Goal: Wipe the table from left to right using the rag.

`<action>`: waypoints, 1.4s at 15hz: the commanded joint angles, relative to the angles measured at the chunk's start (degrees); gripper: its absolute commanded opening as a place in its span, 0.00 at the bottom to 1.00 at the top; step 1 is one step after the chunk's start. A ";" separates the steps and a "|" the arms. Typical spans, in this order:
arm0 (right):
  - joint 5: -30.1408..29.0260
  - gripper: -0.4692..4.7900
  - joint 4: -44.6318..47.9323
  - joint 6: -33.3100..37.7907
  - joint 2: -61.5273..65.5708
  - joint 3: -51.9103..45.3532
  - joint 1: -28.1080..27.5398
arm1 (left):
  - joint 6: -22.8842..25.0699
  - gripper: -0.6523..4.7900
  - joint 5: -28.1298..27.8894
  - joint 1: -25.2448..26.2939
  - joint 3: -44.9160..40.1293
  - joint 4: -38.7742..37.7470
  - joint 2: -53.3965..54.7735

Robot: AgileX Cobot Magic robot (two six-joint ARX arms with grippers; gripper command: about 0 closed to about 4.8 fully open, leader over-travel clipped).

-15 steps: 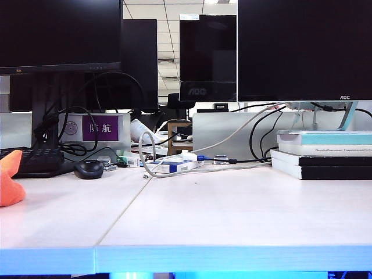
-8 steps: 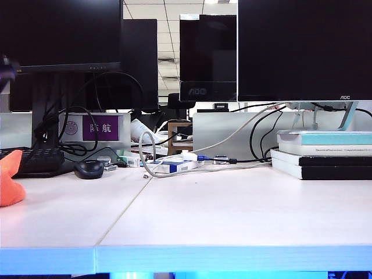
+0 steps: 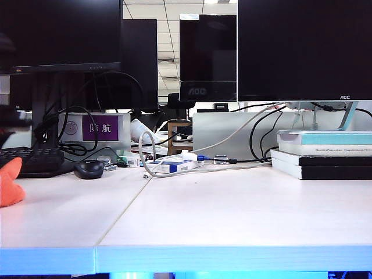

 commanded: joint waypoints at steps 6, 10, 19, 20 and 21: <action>-0.15 0.09 1.16 0.26 -0.20 0.24 0.09 | 2.08 0.11 -0.15 -0.11 0.07 1.18 7.74; -0.07 0.09 1.27 0.26 -0.22 0.24 0.07 | 4.87 0.11 6.12 -0.15 0.04 0.00 8.55; 1.49 0.09 1.40 1.79 -0.28 0.24 0.02 | 9.90 0.11 17.51 -7.08 0.04 -3.13 8.57; 2.19 0.09 1.40 2.62 -0.33 0.24 0.02 | 9.88 0.11 17.88 -8.13 0.04 -3.15 8.57; 2.49 0.09 1.38 2.75 -0.37 0.24 0.02 | 9.88 0.11 17.81 -9.44 0.04 -3.15 8.57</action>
